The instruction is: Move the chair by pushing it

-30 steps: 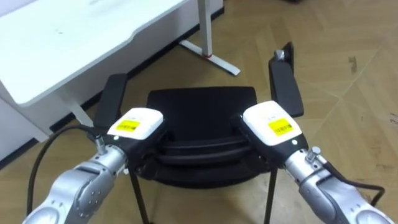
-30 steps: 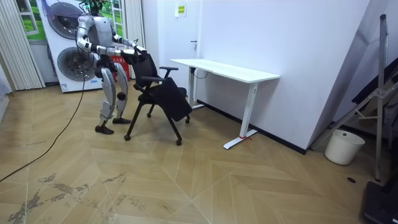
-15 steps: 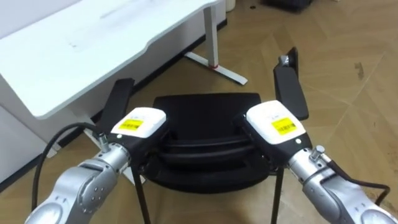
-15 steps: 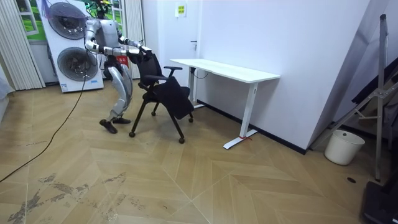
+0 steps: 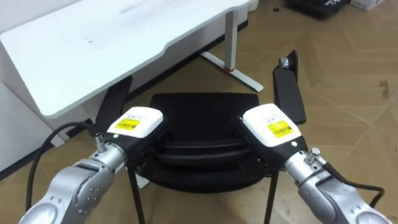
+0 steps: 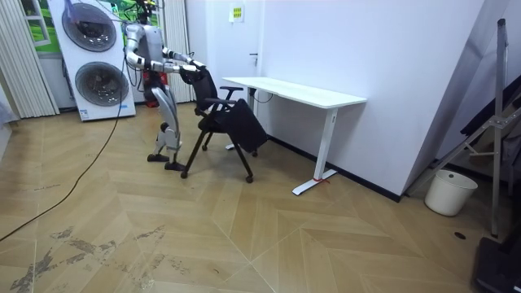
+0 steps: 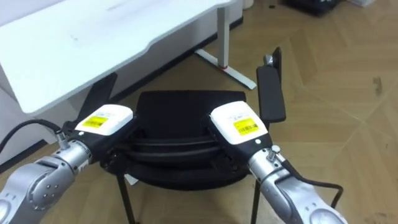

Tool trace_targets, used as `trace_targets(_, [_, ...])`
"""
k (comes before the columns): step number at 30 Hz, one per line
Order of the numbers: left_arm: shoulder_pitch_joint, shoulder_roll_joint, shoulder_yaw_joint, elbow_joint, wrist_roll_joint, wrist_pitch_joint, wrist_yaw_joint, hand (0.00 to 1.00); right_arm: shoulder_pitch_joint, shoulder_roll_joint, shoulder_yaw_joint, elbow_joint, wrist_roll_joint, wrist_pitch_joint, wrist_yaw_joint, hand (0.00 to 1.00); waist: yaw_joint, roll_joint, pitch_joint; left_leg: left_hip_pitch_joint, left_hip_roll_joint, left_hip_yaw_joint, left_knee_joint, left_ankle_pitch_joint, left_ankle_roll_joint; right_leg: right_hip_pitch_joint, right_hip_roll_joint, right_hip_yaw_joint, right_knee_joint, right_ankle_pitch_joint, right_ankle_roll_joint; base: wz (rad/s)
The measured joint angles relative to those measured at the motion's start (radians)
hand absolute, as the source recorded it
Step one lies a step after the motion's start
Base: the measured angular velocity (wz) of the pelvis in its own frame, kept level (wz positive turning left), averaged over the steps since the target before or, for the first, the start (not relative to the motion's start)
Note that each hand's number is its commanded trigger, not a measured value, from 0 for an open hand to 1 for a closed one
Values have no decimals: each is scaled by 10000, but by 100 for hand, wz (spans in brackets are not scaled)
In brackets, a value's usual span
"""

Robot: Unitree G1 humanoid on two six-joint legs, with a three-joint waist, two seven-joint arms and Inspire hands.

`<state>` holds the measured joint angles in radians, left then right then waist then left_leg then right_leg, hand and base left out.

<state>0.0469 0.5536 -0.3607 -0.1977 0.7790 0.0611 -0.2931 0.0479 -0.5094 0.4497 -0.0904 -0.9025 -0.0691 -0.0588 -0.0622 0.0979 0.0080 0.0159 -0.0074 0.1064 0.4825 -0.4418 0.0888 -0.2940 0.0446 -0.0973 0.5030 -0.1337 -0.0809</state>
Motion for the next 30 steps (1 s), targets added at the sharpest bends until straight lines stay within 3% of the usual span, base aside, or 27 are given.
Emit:
trace_targets(2, [41, 55, 57, -22, -1, -48, -1, 100, 1, 53, -11, -1, -7, -36, 80, 100, 131, 3, -14, 137, 140, 78, 151, -84, -159, 127, 100, -67, 110, -309, -94, 11])
trace_targets(4, [71, 82, 138, -30, -7, -111, -1, 100, 35, 154, -10, 7, -9, -21, 102, 100, 161, -76, 12, -260, 507, 523, 1652, -12, -326, 293, 191, -142, 291, -616, -163, 23])
trace_targets(5, [124, 111, 132, -29, 2, -113, -7, 100, 78, 186, -5, 61, 13, -65, 134, 100, 205, -92, 22, -723, 886, 734, 3082, 261, -773, 447, 253, -319, 404, -799, -248, 9])
trace_targets(6, [203, 172, 133, -38, 1, -141, -28, 100, 121, 198, -5, 160, 21, -163, 139, 100, 333, -138, 42, -1202, 1234, 807, 4502, 893, -1115, 656, 295, -430, 573, -974, -335, 0])
trace_targets(7, [245, 214, 132, -40, 1, -144, -41, 100, 135, 269, -4, 234, 20, -206, 139, 100, 388, -177, 48, -1433, 1345, 803, 5103, 1346, -1148, 767, 324, -412, 641, -1090, -374, -7])
trace_targets(8, [302, 258, 145, -35, -4, -144, -71, 100, 134, 389, -1, 397, 17, -304, 109, 100, 460, -321, 104, -1901, 1464, 755, 6115, 2462, -1142, 1009, 288, -342, 738, -1282, -437, -3])
trace_targets(9, [434, 209, 199, -20, -1, -170, -63, 100, 157, 391, 16, 532, 16, -408, 41, 100, 580, -479, 124, -2371, 1535, 745, 6842, 3790, -1098, 1239, 280, -228, 684, -1391, -484, -4])
trace_targets(11, [517, 138, 231, -23, -2, -254, -65, 100, 215, 358, 15, 563, 17, -521, -115, 100, 764, -629, 154, -2978, 1493, 531, 7381, 5016, -1099, 1457, 258, -58, 586, -1485, -524, -4])
trace_targets(12, [491, 141, 253, -34, -3, -320, -66, 100, 211, 306, -16, 568, 21, -555, -203, 100, 801, -651, 158, -3446, 1522, 443, 7470, 4663, -907, 1463, 251, -76, 614, -1574, -553, 4])
trace_targets(13, [470, 128, 254, -26, -4, -349, -59, 100, 191, 303, -17, 594, 18, -558, -259, 100, 828, -666, 168, -3679, 1514, 429, 7461, 4398, -889, 1477, 241, -84, 644, -1619, -572, 0])
trace_targets(14, [456, 108, 269, 17, -4, -376, -54, 100, 104, 318, -10, 741, 24, -630, -310, 100, 919, -707, 184, -3983, 1525, 405, 7143, 3899, -954, 1567, 186, -97, 688, -1707, -607, -11])
trace_targets(15, [461, 121, 264, 24, -18, -402, -64, 100, 85, 311, -12, 780, 38, -663, -315, 100, 940, -723, 189, -4167, 1506, 424, 6423, 3501, -1032, 1664, 148, -96, 687, -1816, -592, -8])
trace_targets(16, [473, 125, 265, 23, -23, -432, -69, 100, 87, 302, -12, 791, 38, -676, -317, 100, 921, -730, 194, -4185, 1502, 469, 5876, 3321, -1050, 1719, 114, -98, 687, -1877, -572, 5])
trace_targets(17, [481, 90, 276, 23, -20, -451, -76, 100, 89, 251, -34, 781, 39, -732, -314, 100, 878, -731, 189, -4135, 1461, 474, 4536, 3090, -1118, 1750, 70, -93, 677, -1987, -499, 12])
trace_targets(20, [479, 77, 414, -20, -59, -625, -77, 100, 88, 138, -131, 570, 22, -761, -284, 100, 641, -633, 115, -3709, 1146, 360, 1094, 3024, -1121, 1778, -74, -130, 746, -2277, -291, 14])
trace_targets(21, [465, 72, 456, -48, -61, -651, -77, 100, 89, 116, -169, 487, 14, -740, -259, 100, 615, -648, 60, -3518, 921, 425, 664, 3074, -815, 1759, -308, -28, 871, -2404, -134, 9])
trace_targets(24, [457, -82, 457, -4, -22, -638, -87, 100, 154, 54, -244, 378, -78, -729, -239, 100, 292, -750, 82, -2933, 309, 525, -119, 3157, -460, 2153, -795, -73, 406, -2455, 239, 16])
trace_targets(28, [470, -224, 450, 6, -31, -790, -14, 100, 440, -65, -586, -3, -359, -812, -124, 100, 193, -708, 61, -2622, -89, 779, -426, 2986, -94, 2440, -1213, -45, 114, -2565, 612, 5])
trace_targets(30, [499, -311, 421, 8, -213, -908, -12, 100, 688, -168, -887, -340, -396, -826, 64, 100, 129, -664, 35, -2417, -436, 874, -442, 2753, 131, 2572, -1532, -38, 426, -2767, 952, 0])
